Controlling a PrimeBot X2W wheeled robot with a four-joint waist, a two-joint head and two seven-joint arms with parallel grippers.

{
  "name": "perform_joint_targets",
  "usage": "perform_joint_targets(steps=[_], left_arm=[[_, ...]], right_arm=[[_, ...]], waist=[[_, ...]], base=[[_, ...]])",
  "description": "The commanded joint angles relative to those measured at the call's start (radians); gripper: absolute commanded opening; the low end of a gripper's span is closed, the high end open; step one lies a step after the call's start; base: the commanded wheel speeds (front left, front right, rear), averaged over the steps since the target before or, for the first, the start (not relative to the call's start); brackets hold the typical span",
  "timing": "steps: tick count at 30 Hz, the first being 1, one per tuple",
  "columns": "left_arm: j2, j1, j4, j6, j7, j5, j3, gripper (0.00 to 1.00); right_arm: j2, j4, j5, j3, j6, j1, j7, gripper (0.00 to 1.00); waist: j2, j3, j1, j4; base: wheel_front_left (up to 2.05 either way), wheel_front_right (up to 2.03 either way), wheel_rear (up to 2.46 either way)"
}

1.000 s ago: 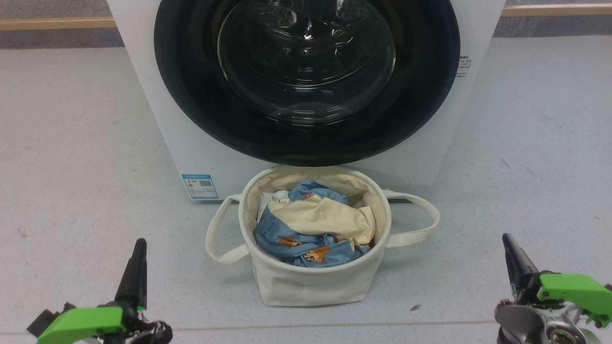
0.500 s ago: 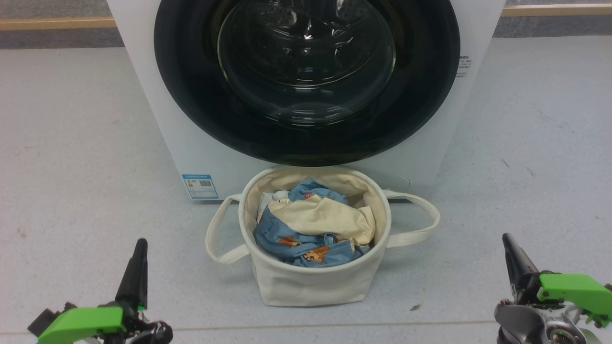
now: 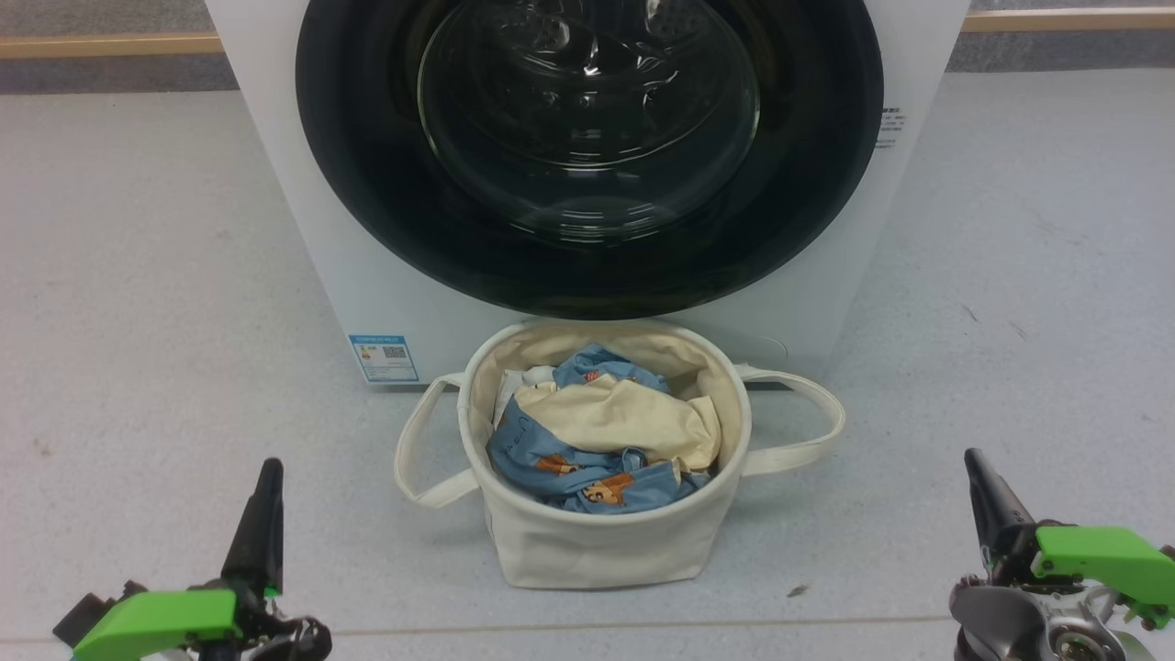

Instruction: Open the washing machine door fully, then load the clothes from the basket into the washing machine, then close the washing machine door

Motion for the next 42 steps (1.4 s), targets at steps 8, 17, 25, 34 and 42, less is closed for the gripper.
perform_joint_targets(steps=[8,17,25,34,42], left_arm=[[0.005,-0.023,-0.038,0.001,0.003,0.007,0.033,0.00],[0.005,-0.023,-0.038,0.001,0.004,0.008,0.034,0.00],[0.004,-0.023,-0.038,0.001,0.004,0.008,0.034,0.00],[0.004,-0.023,-0.038,0.001,0.004,0.008,0.034,0.00],[0.004,-0.024,-0.038,0.001,0.004,0.008,0.035,0.00]], right_arm=[[-0.025,-0.039,0.007,0.016,0.000,-0.025,-0.009,0.00],[-0.025,-0.039,0.007,0.016,0.000,-0.025,-0.009,0.00],[-0.025,-0.039,0.007,0.016,0.000,-0.025,-0.009,0.00],[-0.025,-0.039,0.007,0.016,0.000,-0.025,-0.009,0.00],[-0.025,-0.039,0.007,0.016,0.000,-0.025,-0.009,0.00]], waist=[[0.0000,0.000,0.0000,0.000],[0.0000,0.000,0.0000,0.000],[0.0000,0.000,0.0000,0.000],[0.0000,0.000,0.0000,0.000],[0.0000,0.000,0.0000,0.000]], base=[[0.00,0.00,0.00],[0.00,0.00,0.00],[0.00,0.00,0.00],[0.00,0.00,0.00],[0.00,0.00,0.00]])
